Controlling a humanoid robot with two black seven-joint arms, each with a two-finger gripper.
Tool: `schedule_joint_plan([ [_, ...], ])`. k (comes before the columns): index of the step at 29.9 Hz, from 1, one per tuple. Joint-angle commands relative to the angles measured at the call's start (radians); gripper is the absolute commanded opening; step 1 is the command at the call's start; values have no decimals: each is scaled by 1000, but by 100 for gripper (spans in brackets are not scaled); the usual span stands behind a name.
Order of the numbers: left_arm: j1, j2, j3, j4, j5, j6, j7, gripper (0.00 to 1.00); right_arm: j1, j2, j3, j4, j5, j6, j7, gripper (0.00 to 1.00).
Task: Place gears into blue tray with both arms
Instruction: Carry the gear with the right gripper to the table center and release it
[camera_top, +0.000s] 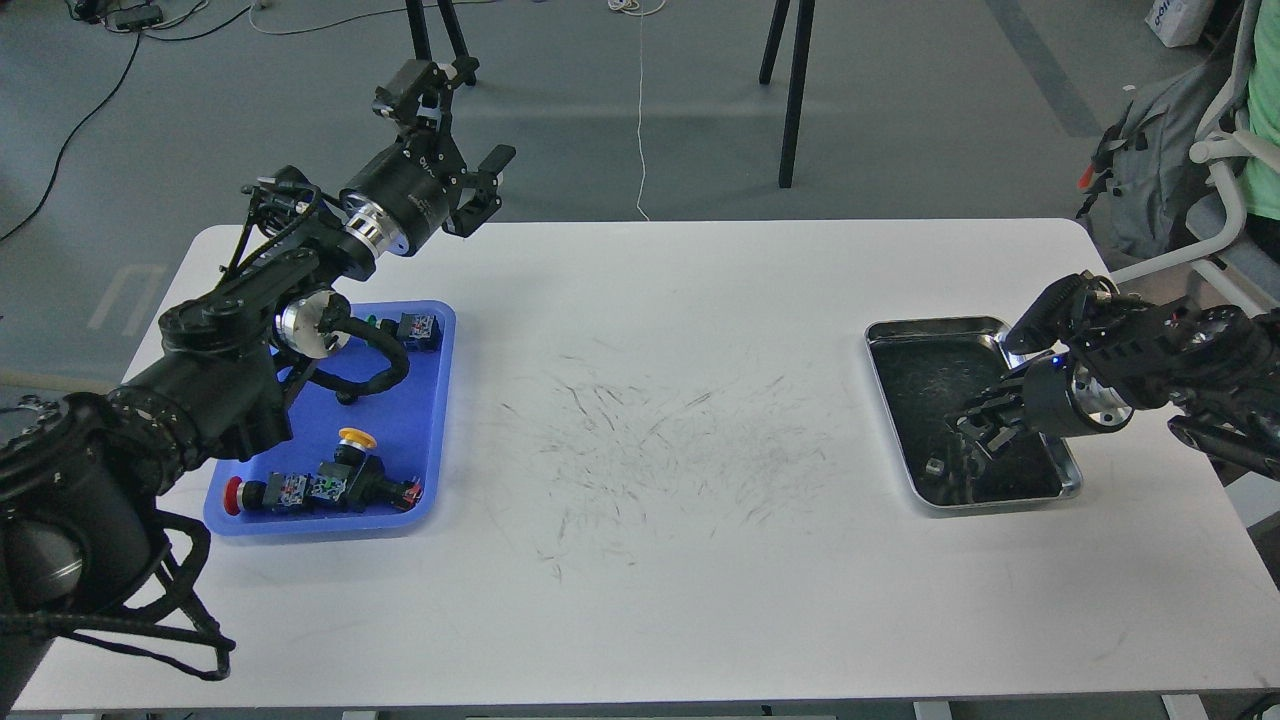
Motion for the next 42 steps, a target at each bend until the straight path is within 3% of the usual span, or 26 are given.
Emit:
schedule_joint_plan([
  [1, -2, 2, 0, 0, -1, 0, 0, 100, -3, 3, 54, -16, 0, -13, 0, 2],
  [6, -2, 11, 0, 0, -1, 0, 0, 100, -19, 35, 192, -66, 2, -19, 0, 2],
  [15, -2, 54, -2, -8, -1, 0, 0, 100, -96, 198, 449, -117, 2, -86, 0, 2],
  [19, 1, 59, -3, -3, -3, 0, 0, 100, -139, 245, 501, -106, 3, -190, 0, 2],
  [29, 30, 43, -19, -2, -24, 0, 0, 100, -190, 287, 501, -37, 2, -315, 0, 2],
  [42, 34, 60, -17, 6, -24, 0, 0, 100, -203, 411, 484, -37, -1, -373, 0, 2],
])
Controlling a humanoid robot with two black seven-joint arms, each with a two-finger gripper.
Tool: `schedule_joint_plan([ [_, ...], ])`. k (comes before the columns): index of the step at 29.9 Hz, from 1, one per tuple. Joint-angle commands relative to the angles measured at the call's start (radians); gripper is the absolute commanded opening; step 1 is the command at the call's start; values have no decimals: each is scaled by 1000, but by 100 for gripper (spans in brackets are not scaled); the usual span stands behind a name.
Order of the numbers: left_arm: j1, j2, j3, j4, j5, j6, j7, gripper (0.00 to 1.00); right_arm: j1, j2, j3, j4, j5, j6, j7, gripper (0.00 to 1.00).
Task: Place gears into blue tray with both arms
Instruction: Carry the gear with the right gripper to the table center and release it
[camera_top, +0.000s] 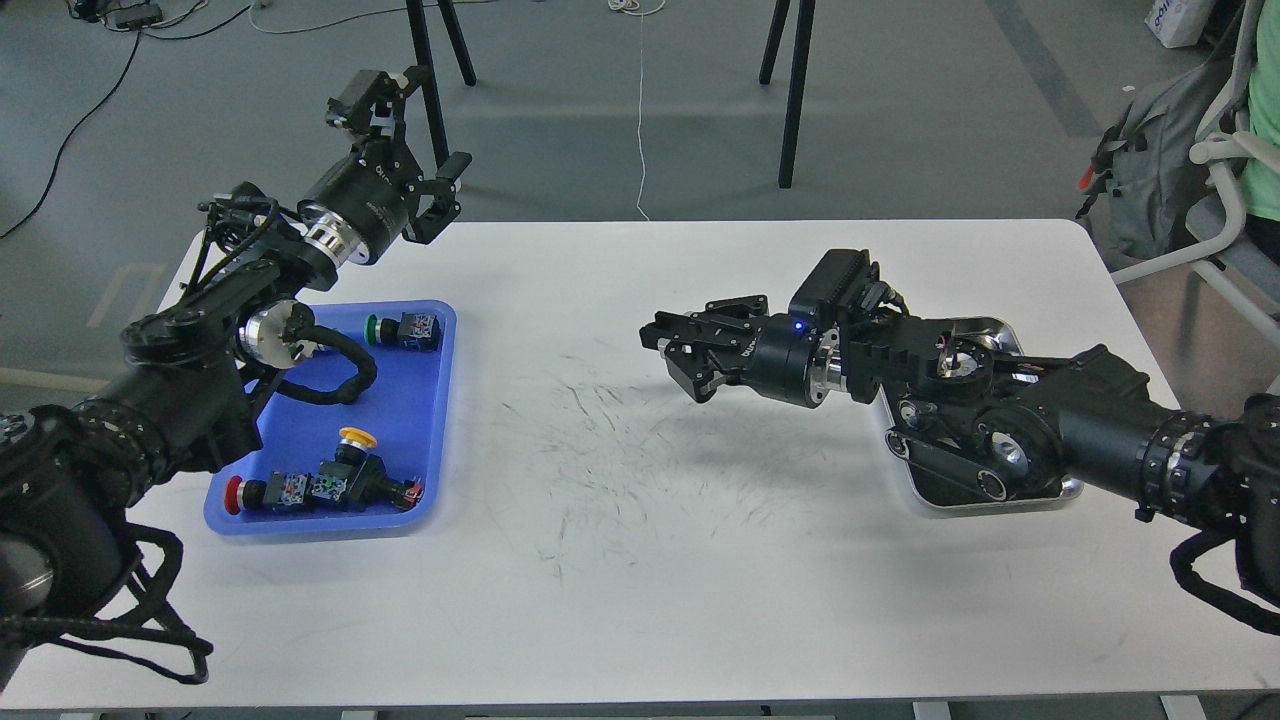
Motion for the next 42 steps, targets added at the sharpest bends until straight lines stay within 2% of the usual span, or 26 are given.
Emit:
schedule_joint_plan([
  [1, -1, 4, 1, 2, 1, 0, 0, 100, -17, 32, -19, -5, -2, -16, 0, 2],
  [9, -6, 16, 1, 2, 1, 0, 0, 100, -60, 149, -86, -25, -12, -59, 0, 2],
  [19, -6, 32, 1, 2, 1, 0, 0, 100, -70, 149, -172, -77, -13, -79, 0, 2],
  [42, -3, 44, 1, -1, 1, 0, 0, 100, -104, 149, -174, -114, -13, -79, 0, 2],
])
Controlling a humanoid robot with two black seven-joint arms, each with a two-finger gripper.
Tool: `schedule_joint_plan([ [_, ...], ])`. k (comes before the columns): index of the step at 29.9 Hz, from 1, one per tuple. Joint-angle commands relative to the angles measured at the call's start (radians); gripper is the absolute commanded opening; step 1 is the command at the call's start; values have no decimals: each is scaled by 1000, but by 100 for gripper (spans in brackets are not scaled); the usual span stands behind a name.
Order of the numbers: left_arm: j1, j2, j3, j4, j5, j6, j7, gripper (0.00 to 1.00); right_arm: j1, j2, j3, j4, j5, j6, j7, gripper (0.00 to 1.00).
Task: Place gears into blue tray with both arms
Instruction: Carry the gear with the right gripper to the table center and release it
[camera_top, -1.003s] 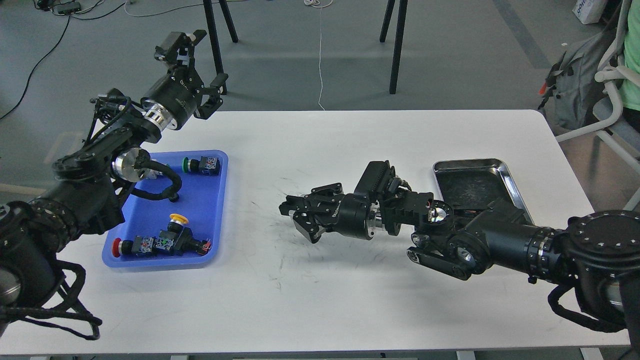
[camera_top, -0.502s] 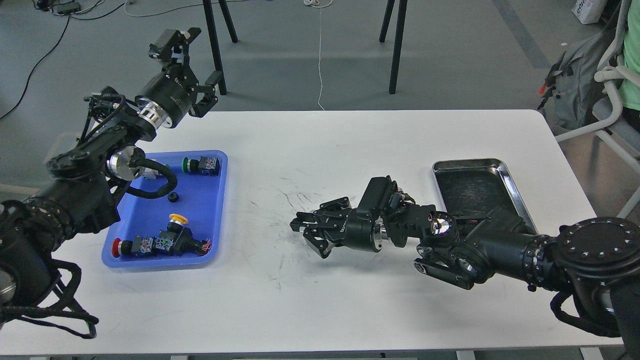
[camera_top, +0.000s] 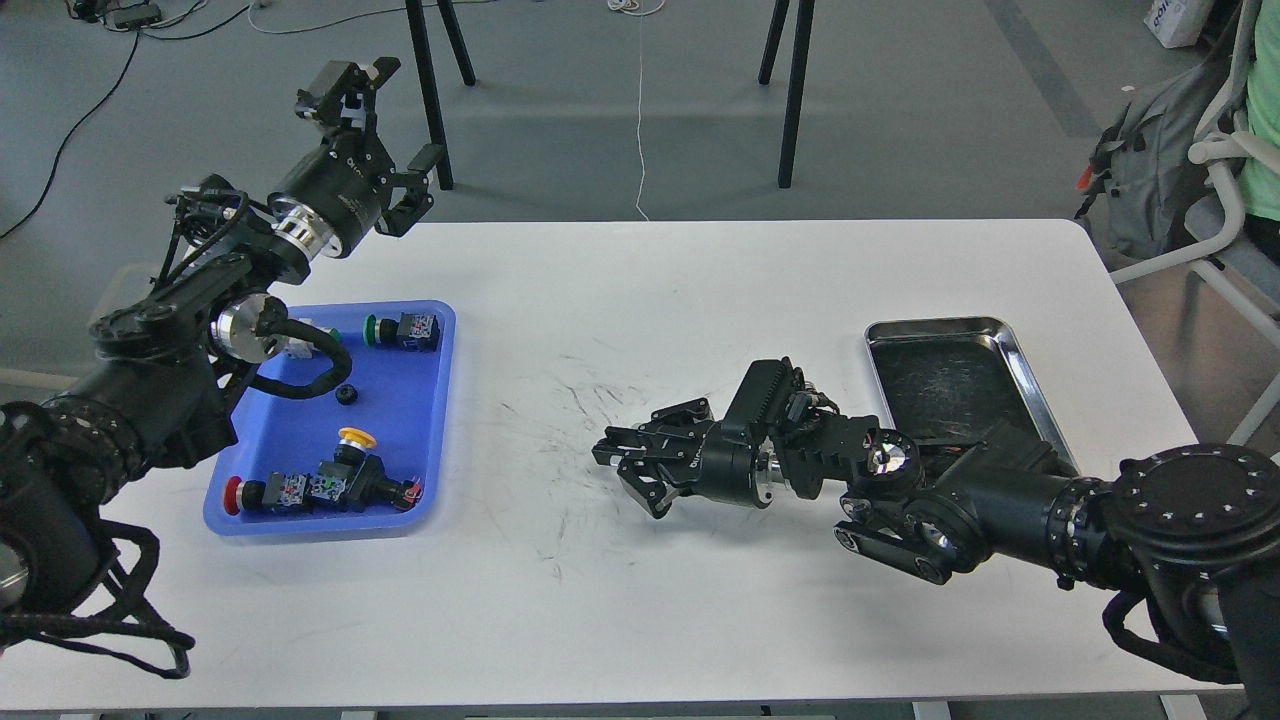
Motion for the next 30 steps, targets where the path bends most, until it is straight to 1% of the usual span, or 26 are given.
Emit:
schedule_joint_plan([
  [1, 0, 3, -1, 0, -1, 0, 0, 100, -3, 0, 0, 1, 0, -1, 0, 2],
  [14, 3, 9, -1, -1, 1, 0, 0, 100, -15, 0, -40, -6, 0, -1, 0, 2],
  [15, 2, 9, 0, -1, 1, 0, 0, 100, -15, 0, -40, -6, 0, -1, 0, 4],
  [16, 3, 9, -1, -1, 1, 0, 0, 100, -15, 0, -37, -6, 0, -1, 0, 9],
  [17, 3, 7, 0, -1, 1, 0, 0, 100, -14, 0, -37, -6, 1, -1, 0, 12],
  [20, 2, 6, 0, -1, 1, 0, 0, 100, -12, 0, -32, -6, 3, -1, 0, 14],
  [22, 2, 6, 0, -1, 1, 0, 0, 100, -11, 0, -22, -6, 5, -4, 0, 25],
  [24, 2, 7, 0, -1, 1, 0, 0, 100, -12, 0, 4, -4, 6, -10, 0, 38],
  [29, 2, 7, 2, -1, 1, 0, 0, 100, -12, 0, 58, -4, 14, -13, 0, 63],
  [30, 2, 7, 2, -1, 1, 0, 0, 100, -12, 0, 58, -4, 14, -13, 0, 65],
])
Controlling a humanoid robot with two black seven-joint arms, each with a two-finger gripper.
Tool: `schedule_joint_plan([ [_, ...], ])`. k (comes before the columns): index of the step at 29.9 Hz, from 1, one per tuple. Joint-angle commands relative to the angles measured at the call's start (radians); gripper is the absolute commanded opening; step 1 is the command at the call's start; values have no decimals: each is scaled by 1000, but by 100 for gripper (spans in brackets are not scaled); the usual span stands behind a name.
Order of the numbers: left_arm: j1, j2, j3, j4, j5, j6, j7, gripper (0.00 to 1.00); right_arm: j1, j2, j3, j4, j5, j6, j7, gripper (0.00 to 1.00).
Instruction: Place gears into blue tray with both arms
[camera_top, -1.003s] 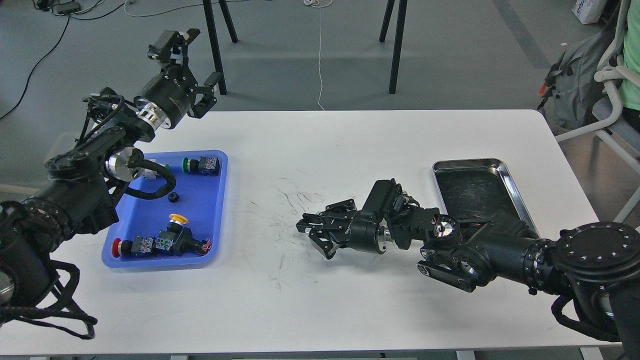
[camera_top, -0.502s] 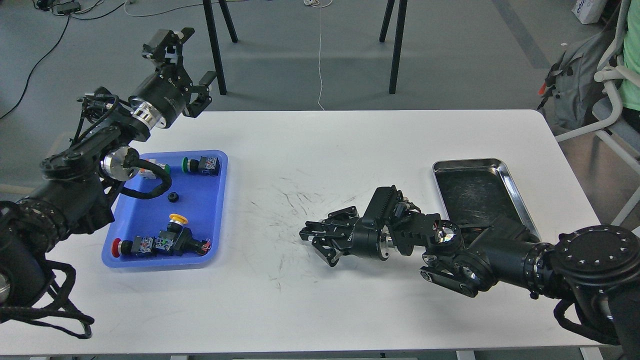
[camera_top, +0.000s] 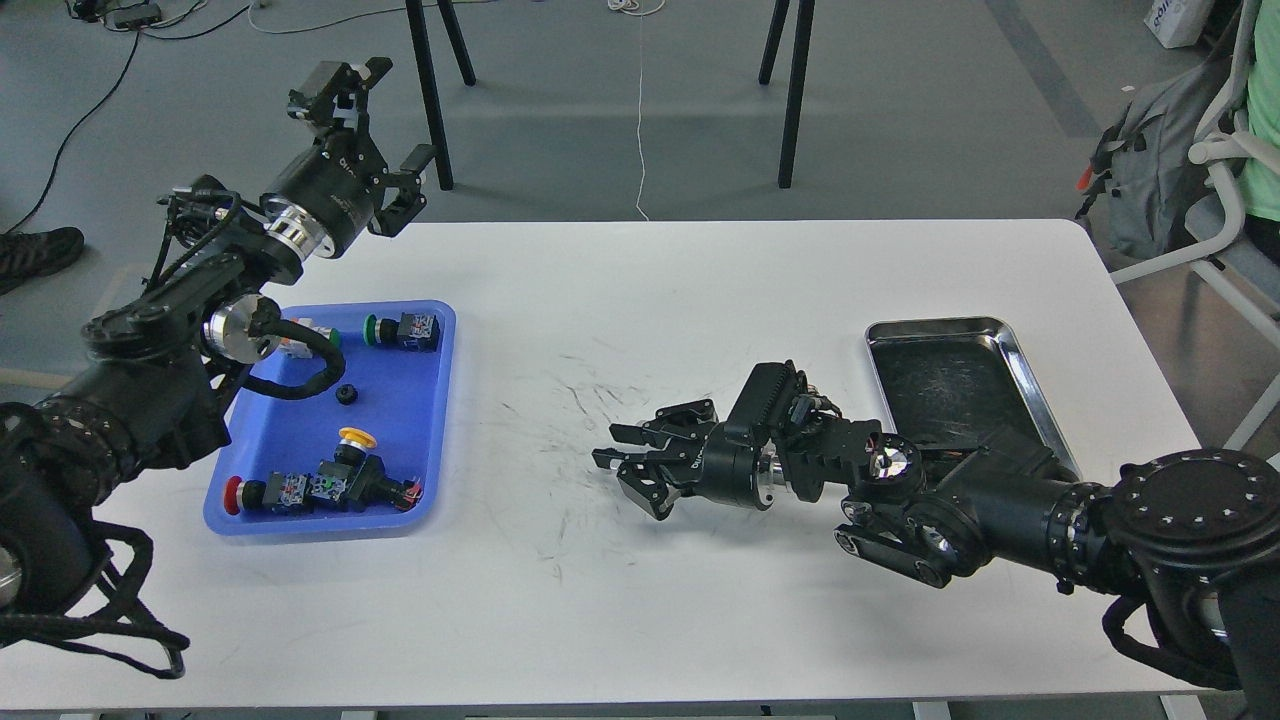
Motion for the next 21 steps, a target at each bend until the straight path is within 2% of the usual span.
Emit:
schedule_joint_plan([
  [1, 0, 1, 1, 0, 0, 0, 0, 100, -1, 0, 18, 0, 2, -1, 0, 65],
  [3, 0, 2, 1, -1, 0, 0, 0, 100, -1, 0, 26, 0, 3, -1, 0, 66],
  [6, 1, 4, 1, -1, 0, 0, 0, 100, -2, 0, 44, 0, 5, -1, 0, 73],
  [11, 1, 8, 1, -6, 3, 0, 0, 100, -1, 0, 113, 2, 20, 1, 0, 75],
  [14, 0, 8, 8, -7, 15, 0, 0, 100, 7, 0, 183, 2, 104, 15, 0, 82],
  [21, -3, 7, 11, -6, 18, 0, 0, 100, 81, 0, 205, 12, 395, 24, 0, 84],
])
